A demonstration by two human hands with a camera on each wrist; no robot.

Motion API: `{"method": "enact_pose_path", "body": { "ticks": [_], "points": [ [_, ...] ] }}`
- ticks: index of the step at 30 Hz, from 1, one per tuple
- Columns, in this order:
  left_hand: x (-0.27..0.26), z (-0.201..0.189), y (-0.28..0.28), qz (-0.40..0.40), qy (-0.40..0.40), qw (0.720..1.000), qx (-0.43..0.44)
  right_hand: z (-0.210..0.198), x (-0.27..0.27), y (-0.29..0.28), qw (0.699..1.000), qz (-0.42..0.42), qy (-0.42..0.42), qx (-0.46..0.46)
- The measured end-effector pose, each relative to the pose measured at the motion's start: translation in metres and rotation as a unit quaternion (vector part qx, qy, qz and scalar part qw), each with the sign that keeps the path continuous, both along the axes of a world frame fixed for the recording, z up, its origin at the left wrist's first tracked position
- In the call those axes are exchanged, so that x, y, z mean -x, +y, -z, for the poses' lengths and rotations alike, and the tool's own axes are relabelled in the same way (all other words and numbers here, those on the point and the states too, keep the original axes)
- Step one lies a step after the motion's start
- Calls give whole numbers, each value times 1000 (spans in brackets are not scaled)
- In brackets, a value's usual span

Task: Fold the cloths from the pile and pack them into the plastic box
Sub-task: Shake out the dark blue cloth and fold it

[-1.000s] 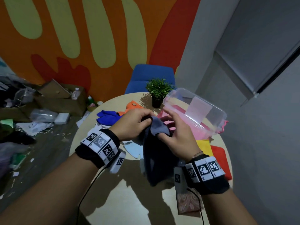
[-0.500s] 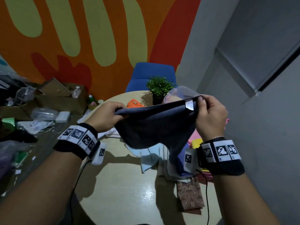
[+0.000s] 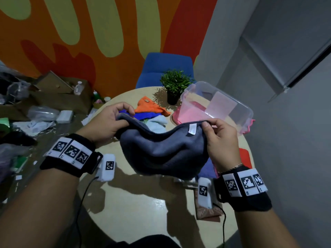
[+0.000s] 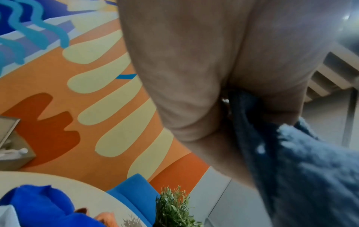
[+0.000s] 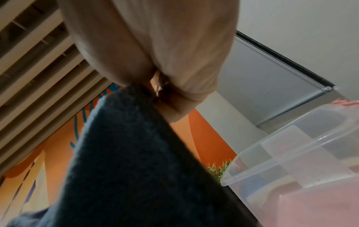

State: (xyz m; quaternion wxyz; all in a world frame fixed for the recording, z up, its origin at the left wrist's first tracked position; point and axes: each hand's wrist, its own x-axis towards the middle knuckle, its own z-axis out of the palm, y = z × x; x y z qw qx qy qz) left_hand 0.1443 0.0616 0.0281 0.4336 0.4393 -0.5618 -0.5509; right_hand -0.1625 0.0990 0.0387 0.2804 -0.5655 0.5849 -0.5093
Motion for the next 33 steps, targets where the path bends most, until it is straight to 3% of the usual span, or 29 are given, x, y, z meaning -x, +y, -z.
{"method": "enact_pose_path", "body": {
  "ticks": [5,9,12,14,17,21,25,33],
  "points": [
    [-2,30,-21,-96,-82,992,-8,12,13,-21,998,24,52,-36],
    [-11,88,-39,-140,-238,961,-6,55,19,-49,976,34,190,-103],
    [-15,120,-43,-143,-306,941,-16,92,18,-58,960,42,224,-160],
    [-16,134,-40,-113,-337,935,-13,110,18,-55,956,29,222,-189],
    [-21,153,-29,-61,-385,920,-32,130,19,-38,937,-60,260,-224],
    [-31,176,-12,79,-428,894,-105,144,15,-8,882,-188,312,-300],
    [-30,187,1,176,-481,849,-132,150,8,12,828,-263,368,-333],
    [-22,194,12,284,-519,788,-170,168,0,34,724,-316,480,-383]
  ]
}}
